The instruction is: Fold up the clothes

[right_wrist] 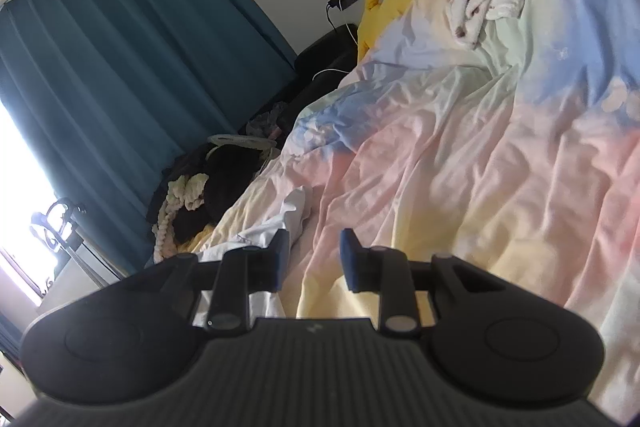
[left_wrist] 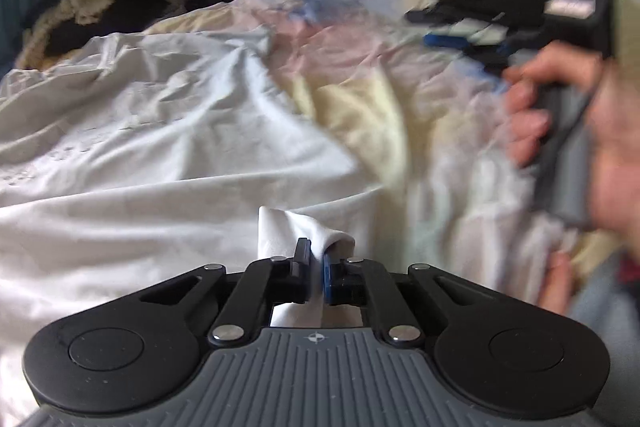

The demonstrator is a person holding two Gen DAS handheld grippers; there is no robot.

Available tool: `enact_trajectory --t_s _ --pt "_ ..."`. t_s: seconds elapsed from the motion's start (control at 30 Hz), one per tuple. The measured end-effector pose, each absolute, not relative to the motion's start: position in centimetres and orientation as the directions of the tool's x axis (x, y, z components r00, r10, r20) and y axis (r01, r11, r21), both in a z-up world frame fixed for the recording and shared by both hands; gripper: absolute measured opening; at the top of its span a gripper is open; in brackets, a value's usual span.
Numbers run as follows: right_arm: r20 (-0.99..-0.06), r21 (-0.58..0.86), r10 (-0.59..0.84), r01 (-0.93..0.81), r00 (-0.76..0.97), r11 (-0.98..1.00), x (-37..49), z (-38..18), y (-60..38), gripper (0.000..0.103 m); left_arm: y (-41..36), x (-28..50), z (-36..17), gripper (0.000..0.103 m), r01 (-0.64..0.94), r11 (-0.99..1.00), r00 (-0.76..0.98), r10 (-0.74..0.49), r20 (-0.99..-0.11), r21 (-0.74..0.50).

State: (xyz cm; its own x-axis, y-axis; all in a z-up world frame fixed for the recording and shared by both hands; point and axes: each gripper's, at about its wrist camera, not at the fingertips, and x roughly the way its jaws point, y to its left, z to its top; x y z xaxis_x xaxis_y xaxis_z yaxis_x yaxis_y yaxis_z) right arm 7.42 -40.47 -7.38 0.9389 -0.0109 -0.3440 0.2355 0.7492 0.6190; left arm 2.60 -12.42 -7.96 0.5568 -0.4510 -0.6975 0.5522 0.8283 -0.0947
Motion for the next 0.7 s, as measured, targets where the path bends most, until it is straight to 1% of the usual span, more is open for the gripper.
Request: enact_trajectory --t_s 0.1,0.2,0.3,0.43,0.53,0.57,0.6,0.63,0.67,0.7 --pt "-0.341 0.610 -0.010 0.229 0.940 0.758 7.2 -7.2 -40.4 0.030 -13.1 0.6 -6.8 0.005 0.579 0.808 0.542 -0.482 -0.689 -0.110" --pt "-0.349 0.610 0.011 0.218 0.937 0.762 7.2 -7.2 -40.2 0.030 -13.9 -1.0 -6.6 0.005 0.611 0.775 0.497 -0.534 -0.684 -0.161" --pt "-0.356 0.607 0.044 0.195 0.933 0.770 7.1 -7.0 -40.0 0.030 -15.0 -2.0 -8.2 0.005 0.621 0.764 0.467 -0.542 -0.699 -0.177" --pt "-0.349 0.591 0.054 0.176 0.936 0.787 6.4 -6.5 -39.8 0.030 -15.8 -2.1 -11.3 0.006 0.603 0.758 0.395 -0.554 -0.733 -0.248" --pt "-0.357 0.580 0.065 0.167 0.932 0.797 6.2 -6.4 -39.7 0.030 -16.0 -2.2 -12.6 0.007 0.591 0.774 0.407 -0.528 -0.745 -0.226" --pt "-0.365 0.575 0.070 0.166 0.928 0.801 6.3 -6.5 -39.6 0.030 -16.0 -2.2 -12.8 0.010 0.590 0.777 0.411 -0.525 -0.746 -0.222" --pt "-0.371 0.572 0.076 0.163 0.925 0.804 6.4 -6.5 -39.5 0.030 -15.9 -2.3 -12.7 0.010 0.591 0.777 0.412 -0.523 -0.746 -0.217" --pt "-0.376 0.571 0.084 0.159 0.923 0.806 6.6 -6.6 -39.4 0.030 -15.9 -2.3 -12.6 0.015 0.592 0.777 0.414 -0.520 -0.748 -0.213" --pt "-0.379 0.568 0.089 0.155 0.921 0.808 6.7 -6.6 -39.2 0.030 -16.0 -2.3 -12.4 0.028 0.593 0.778 0.414 -0.515 -0.751 -0.207" --pt "-0.378 0.565 0.096 0.147 0.921 0.812 6.8 -6.6 -39.1 0.030 -15.9 -2.5 -12.2 0.036 0.593 0.779 0.416 -0.511 -0.752 -0.202"
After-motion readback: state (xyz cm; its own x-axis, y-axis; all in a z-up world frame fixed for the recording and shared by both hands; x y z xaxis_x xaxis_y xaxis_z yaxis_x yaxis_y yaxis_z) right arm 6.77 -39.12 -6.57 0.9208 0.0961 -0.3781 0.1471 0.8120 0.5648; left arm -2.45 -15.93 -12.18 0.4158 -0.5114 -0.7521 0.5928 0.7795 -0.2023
